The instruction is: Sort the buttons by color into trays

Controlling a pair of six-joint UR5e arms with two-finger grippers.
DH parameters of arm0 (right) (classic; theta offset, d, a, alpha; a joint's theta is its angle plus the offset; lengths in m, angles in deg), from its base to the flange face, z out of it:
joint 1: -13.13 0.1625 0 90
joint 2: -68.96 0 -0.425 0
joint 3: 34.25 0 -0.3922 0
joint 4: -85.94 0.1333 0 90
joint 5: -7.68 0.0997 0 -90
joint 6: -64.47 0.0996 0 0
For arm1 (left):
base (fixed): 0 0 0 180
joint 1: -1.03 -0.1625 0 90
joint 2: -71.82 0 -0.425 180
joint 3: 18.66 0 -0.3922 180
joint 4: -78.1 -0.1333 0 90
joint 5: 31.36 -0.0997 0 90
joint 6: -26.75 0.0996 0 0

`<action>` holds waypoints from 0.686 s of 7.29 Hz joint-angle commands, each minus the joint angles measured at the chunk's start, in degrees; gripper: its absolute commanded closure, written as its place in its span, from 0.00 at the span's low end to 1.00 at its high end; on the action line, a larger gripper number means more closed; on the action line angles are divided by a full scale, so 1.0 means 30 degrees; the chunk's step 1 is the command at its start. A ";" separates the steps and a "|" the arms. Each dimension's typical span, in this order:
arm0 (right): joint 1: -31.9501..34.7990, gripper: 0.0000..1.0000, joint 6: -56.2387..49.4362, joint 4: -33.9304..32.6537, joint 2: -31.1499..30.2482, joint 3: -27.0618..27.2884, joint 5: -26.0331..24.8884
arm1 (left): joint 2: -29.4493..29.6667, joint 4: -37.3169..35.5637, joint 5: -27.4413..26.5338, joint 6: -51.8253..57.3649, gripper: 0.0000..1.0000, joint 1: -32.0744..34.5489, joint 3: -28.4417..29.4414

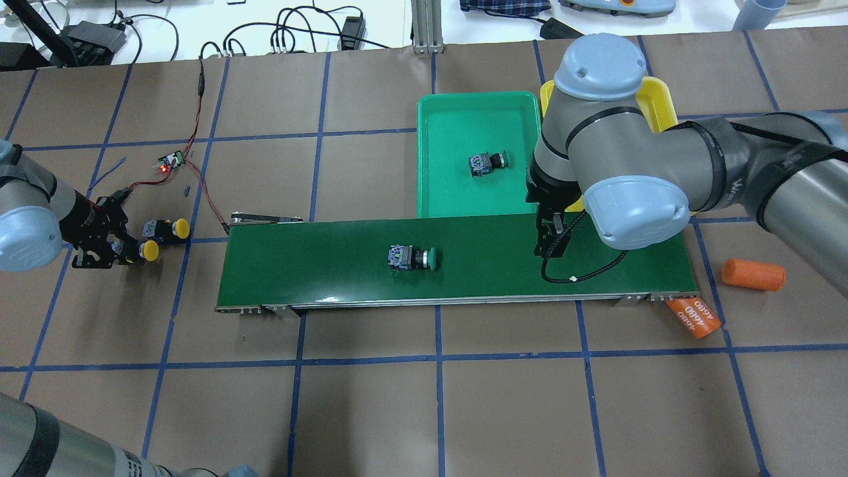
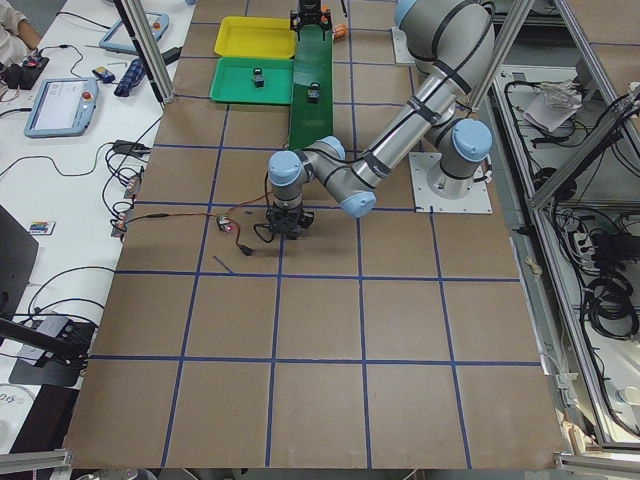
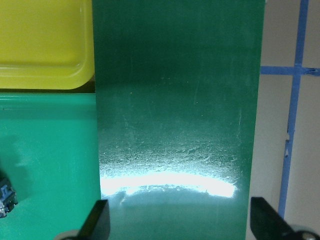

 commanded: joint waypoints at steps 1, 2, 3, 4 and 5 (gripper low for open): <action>0.0000 0.00 -0.0053 0.0044 -0.0035 0.0029 0.0157 | -0.0648 0.0038 0.0036 -0.0023 0.74 0.0083 0.0063; 0.0058 0.00 -0.0054 0.0015 0.0052 0.0087 0.0274 | -0.1174 0.0183 0.0065 0.0006 0.74 0.0316 0.0005; 0.0116 0.00 0.0294 0.0015 0.0111 0.0117 0.0276 | -0.1789 0.0301 0.1486 -0.0023 0.74 0.0376 -0.0199; 0.0117 0.00 0.0356 0.0044 0.0141 0.0378 0.0305 | -0.2201 0.0476 0.1791 -0.0023 0.75 0.0812 -0.0230; 0.0146 0.00 0.0734 -0.0333 0.0170 0.0874 0.0363 | -0.2582 0.0623 0.1678 -0.0168 0.75 0.1831 -0.0201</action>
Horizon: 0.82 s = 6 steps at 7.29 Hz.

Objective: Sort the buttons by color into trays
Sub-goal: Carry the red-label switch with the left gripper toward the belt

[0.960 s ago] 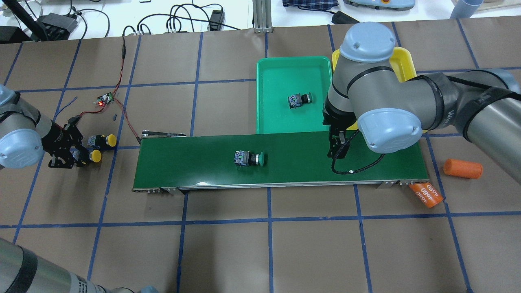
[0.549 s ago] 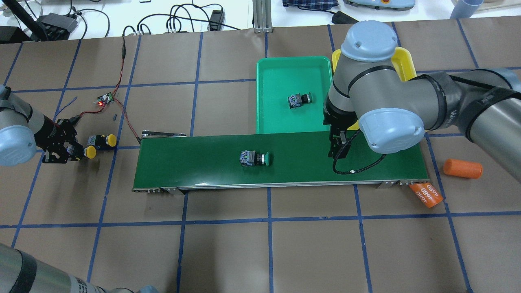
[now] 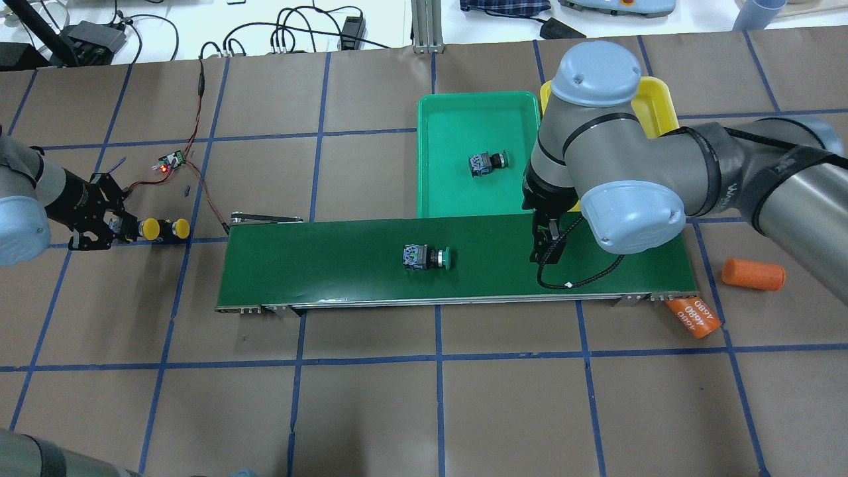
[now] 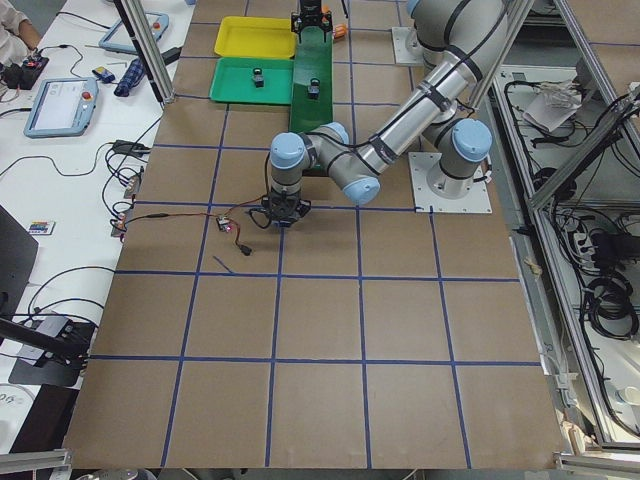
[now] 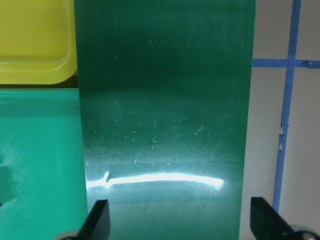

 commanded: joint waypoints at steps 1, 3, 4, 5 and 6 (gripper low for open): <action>0.0031 0.00 0.0462 -0.0598 0.0100 0.0524 0.0060 | -0.0894 0.0476 0.0124 -0.0403 0.75 0.2059 -0.0015; 0.0264 0.00 0.0580 -0.1791 0.0159 0.0524 0.0089 | -0.1365 0.0626 0.0240 -0.2097 0.77 0.4285 -0.0044; 0.0294 0.00 0.0609 -0.2730 0.0565 0.0553 0.0089 | -0.1512 0.0626 0.0212 -0.2830 0.77 0.5544 -0.0015; 0.0643 0.00 0.0610 -0.2856 0.0627 0.0554 0.0060 | -0.1659 0.0655 0.0154 -0.2896 0.77 0.6369 -0.0102; 0.0878 0.00 0.0639 -0.2857 0.0686 0.0554 0.0060 | -0.1747 0.1264 0.0124 -0.2983 0.76 0.6841 -0.0306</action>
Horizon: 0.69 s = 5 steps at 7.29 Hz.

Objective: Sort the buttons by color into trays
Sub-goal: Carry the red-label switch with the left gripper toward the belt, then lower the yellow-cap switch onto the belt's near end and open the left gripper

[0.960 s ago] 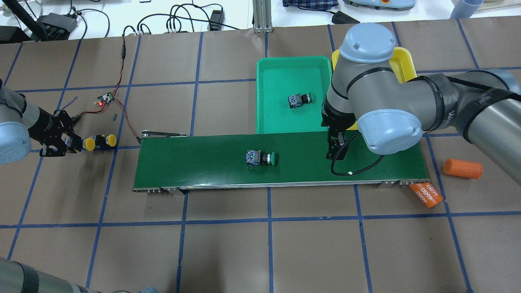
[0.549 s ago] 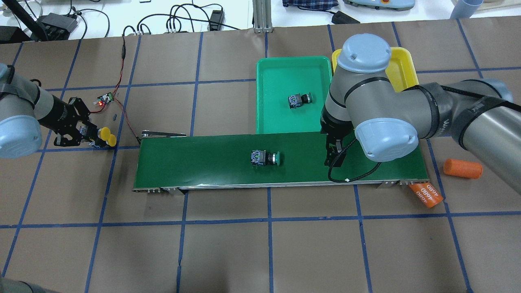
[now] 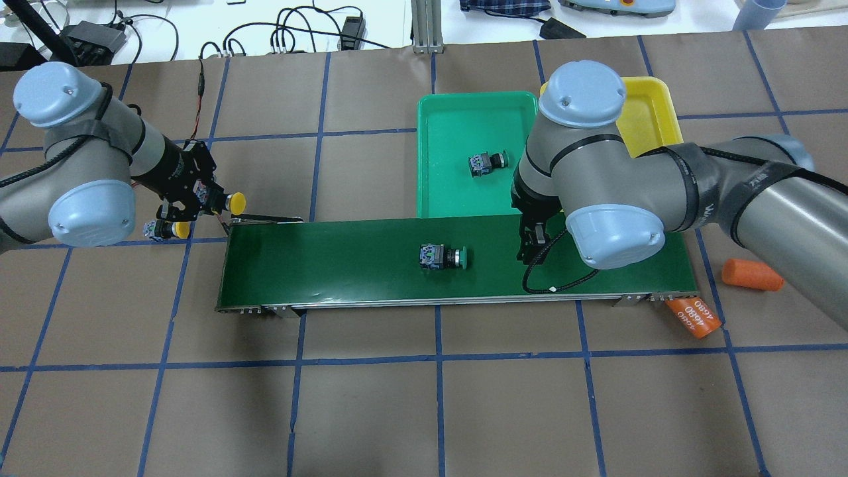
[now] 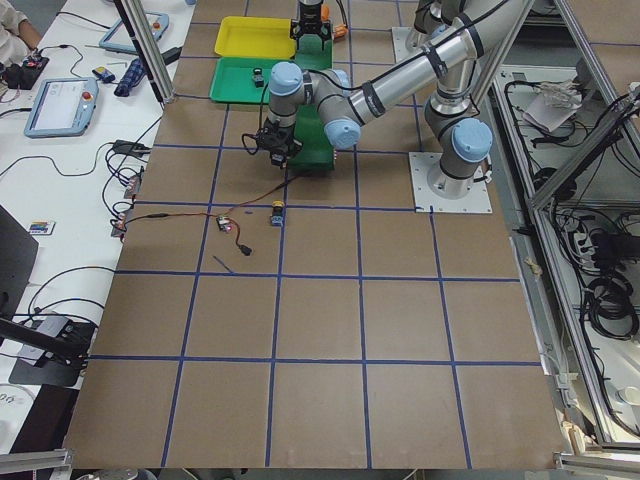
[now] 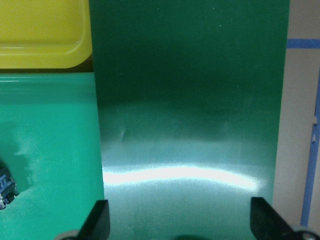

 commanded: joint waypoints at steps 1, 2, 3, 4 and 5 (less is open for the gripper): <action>0.0338 0.00 0.0204 -0.0203 0.0086 0.0009 -0.0010 | -0.0287 0.0530 -0.0041 -0.0305 0.77 0.0910 -0.0931; 0.0425 0.00 0.0292 -0.0203 0.0143 0.0038 0.0019 | -0.0550 0.0501 -0.0070 -0.0306 0.77 0.0911 -0.1866; 0.0716 0.00 0.0409 -0.0174 0.0318 0.0038 -0.0010 | -0.1046 0.0385 -0.0070 -0.0306 0.77 0.0911 -0.2717; 0.0922 0.00 0.0817 -0.0261 0.0581 0.0009 -0.0010 | -0.1486 0.0326 -0.0128 -0.0335 0.77 0.0911 -0.2841; 0.0953 0.00 0.0850 -0.0262 0.0641 0.0038 0.0019 | -0.1838 0.0441 -0.0477 -0.0335 0.76 0.0911 -0.2901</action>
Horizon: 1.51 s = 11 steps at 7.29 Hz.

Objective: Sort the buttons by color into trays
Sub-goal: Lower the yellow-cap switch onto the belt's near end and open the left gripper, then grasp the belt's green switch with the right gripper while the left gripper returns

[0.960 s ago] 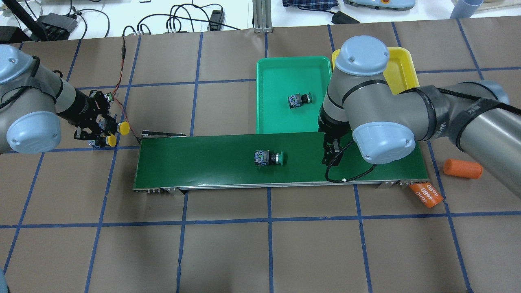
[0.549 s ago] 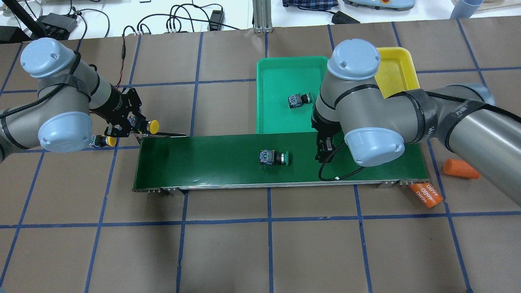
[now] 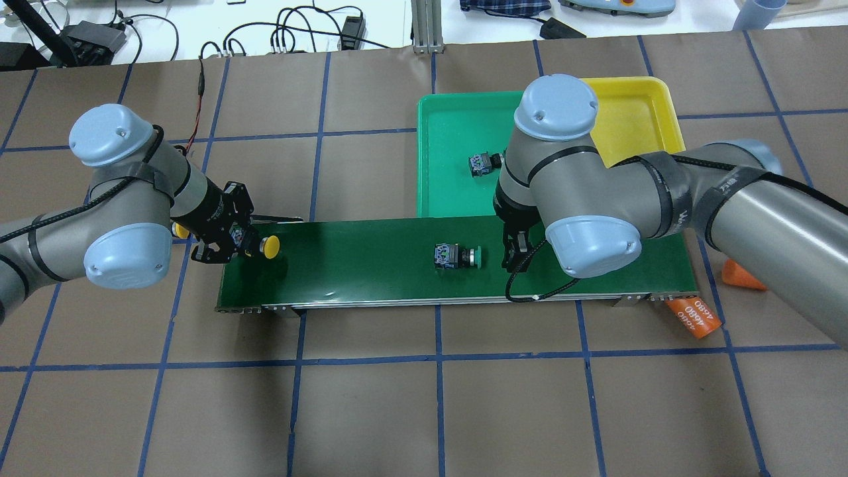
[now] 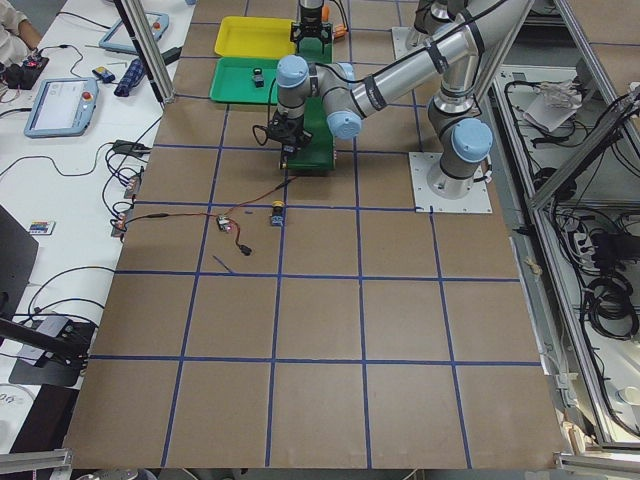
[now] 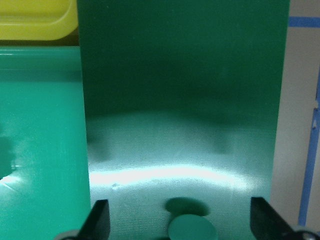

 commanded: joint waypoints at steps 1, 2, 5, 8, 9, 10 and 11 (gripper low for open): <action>0.0139 0.00 0.0194 -0.0029 0.0284 -0.0018 0.0021 | -0.0688 0.0143 -0.0355 -0.0013 0.76 0.0010 -0.0399; 0.0139 0.00 0.0223 -0.0116 0.0343 0.0011 0.0021 | -0.0690 0.0202 -0.0384 -0.0071 0.76 -0.0048 -0.0487; 0.0461 0.00 0.0340 -0.0117 0.0723 -0.0018 0.0050 | -0.0574 0.0261 -0.0384 -0.2327 0.76 -0.0339 -0.0576; 0.0520 0.00 0.0340 -0.0146 0.1074 0.0011 0.0050 | -0.0396 -0.0002 -0.1527 -0.2503 0.71 -0.0459 -0.0927; 0.0781 0.00 0.0369 -0.0146 0.1192 -0.0018 0.0021 | -0.0368 -0.0031 -0.1730 -0.2474 0.39 -0.0459 -0.0869; 0.0871 0.00 0.0398 -0.0146 0.1222 0.0011 0.0021 | -0.0397 -0.0438 -0.2312 -0.2474 0.07 -0.0459 -0.0840; 0.0872 0.00 0.0486 -0.0117 0.1222 0.0011 0.0021 | -0.0397 -0.1283 -0.2550 -0.2445 0.00 -0.0459 -0.0839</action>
